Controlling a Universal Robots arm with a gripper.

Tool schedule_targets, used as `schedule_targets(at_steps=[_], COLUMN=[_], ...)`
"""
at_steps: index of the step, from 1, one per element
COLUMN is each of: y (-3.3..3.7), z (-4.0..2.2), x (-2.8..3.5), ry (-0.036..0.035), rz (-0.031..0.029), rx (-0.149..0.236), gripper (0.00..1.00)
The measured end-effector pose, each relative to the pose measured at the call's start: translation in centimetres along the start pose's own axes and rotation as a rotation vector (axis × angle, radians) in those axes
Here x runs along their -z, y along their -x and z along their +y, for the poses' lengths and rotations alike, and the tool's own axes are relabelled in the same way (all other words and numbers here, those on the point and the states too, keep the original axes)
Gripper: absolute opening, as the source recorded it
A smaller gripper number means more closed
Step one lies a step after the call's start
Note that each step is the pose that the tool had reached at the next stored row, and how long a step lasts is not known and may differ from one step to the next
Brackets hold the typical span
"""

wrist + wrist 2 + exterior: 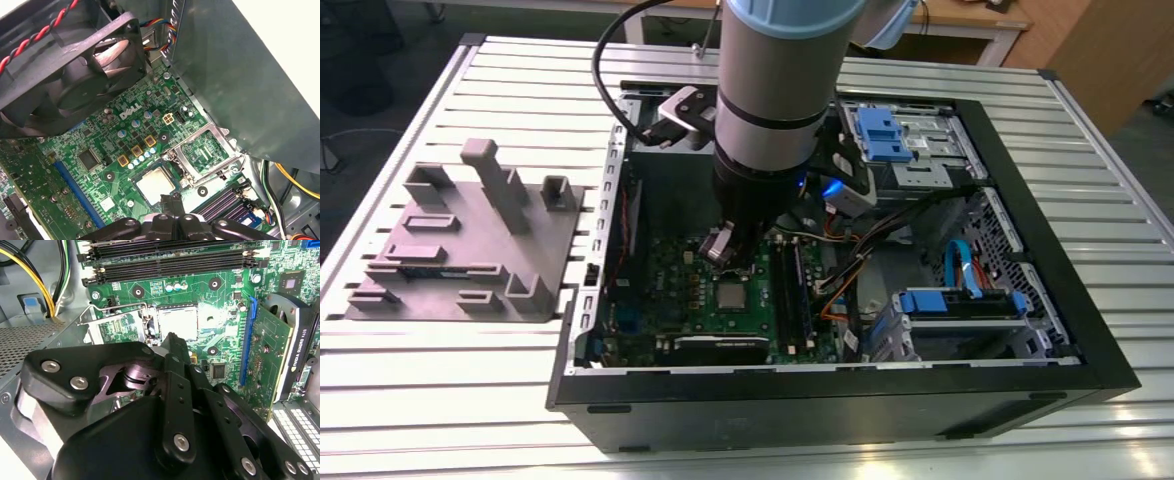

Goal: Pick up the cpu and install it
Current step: 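Close the cpu cover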

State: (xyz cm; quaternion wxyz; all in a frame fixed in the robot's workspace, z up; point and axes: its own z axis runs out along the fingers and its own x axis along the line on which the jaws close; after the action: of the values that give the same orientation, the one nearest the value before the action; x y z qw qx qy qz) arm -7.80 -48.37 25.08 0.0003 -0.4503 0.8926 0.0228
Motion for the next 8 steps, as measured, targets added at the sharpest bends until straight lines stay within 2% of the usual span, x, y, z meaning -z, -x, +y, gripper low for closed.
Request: schedule_targets(at_steps=[1, 4, 5, 7, 8], y=[0.0, 0.0, 0.0, 0.0, 0.0], z=[0.0, 0.0, 0.0, 0.0, 0.0], x=[0.0, -0.01, -0.02, -0.02, -0.03], ry=[0.0, 0.0, 0.0, 0.0, 0.0], rz=[0.0, 0.0, 0.0, 0.0, 0.0], rx=[0.0, 0.0, 0.0, 0.0, 0.0], gripper=[0.11, 0.11, 0.17, 0.17, 0.24])
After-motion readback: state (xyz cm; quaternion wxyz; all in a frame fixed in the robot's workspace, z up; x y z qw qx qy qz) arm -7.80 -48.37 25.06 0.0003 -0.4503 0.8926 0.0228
